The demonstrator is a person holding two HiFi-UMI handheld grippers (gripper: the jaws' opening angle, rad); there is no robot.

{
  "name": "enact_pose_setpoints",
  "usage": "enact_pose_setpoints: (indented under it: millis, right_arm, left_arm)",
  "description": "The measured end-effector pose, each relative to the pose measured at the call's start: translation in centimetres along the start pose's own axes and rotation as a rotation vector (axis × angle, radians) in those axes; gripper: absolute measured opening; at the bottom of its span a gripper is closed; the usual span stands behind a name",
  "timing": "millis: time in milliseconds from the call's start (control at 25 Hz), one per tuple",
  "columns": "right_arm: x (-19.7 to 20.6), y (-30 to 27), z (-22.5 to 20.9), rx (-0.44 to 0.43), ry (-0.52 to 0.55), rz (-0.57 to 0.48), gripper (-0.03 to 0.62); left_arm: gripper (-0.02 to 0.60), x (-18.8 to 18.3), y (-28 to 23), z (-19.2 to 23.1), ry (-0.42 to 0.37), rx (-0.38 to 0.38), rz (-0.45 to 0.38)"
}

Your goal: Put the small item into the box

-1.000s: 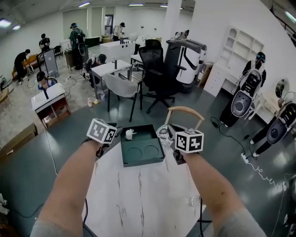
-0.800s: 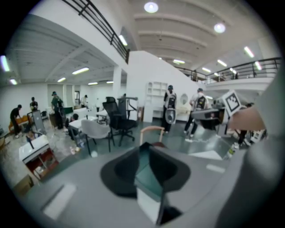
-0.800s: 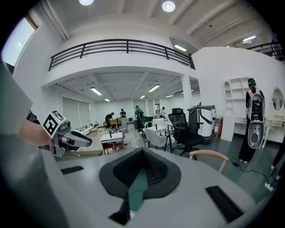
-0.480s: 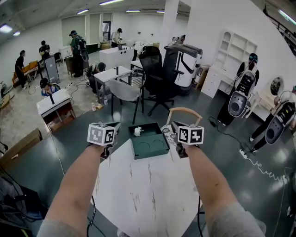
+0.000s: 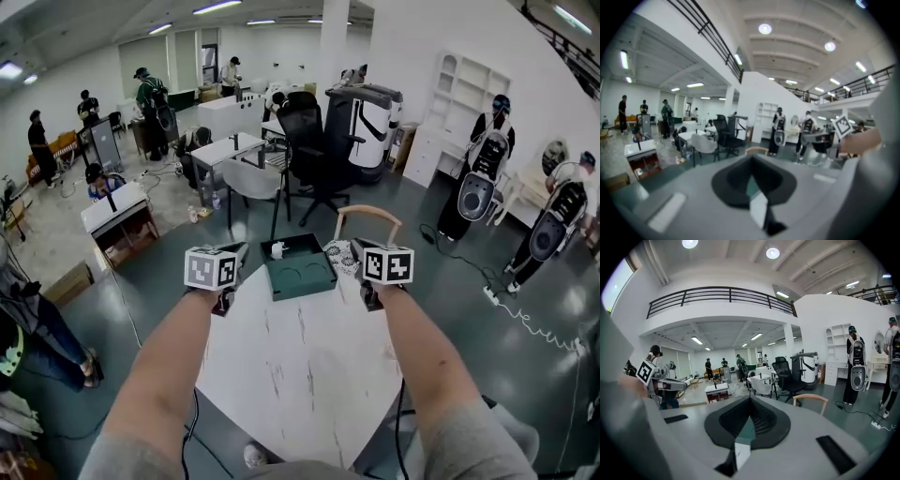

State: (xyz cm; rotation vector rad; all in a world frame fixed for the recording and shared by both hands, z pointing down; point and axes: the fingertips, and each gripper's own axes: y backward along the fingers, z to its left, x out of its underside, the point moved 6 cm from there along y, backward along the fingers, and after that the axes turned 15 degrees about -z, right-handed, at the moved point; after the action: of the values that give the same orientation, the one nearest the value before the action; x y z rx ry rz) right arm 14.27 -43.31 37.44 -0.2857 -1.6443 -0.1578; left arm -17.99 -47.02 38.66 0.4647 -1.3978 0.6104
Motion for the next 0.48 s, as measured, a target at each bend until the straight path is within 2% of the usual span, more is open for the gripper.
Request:
enact_pose_setpoints:
  millis: [480]
  right_arm:
    - [-3.2,8.2,-5.3,-0.108,-0.016,-0.027,0.005]
  left_arm:
    - [0.005,-1.2,1.9,-11.1,-0.005,-0.107,-0.041]
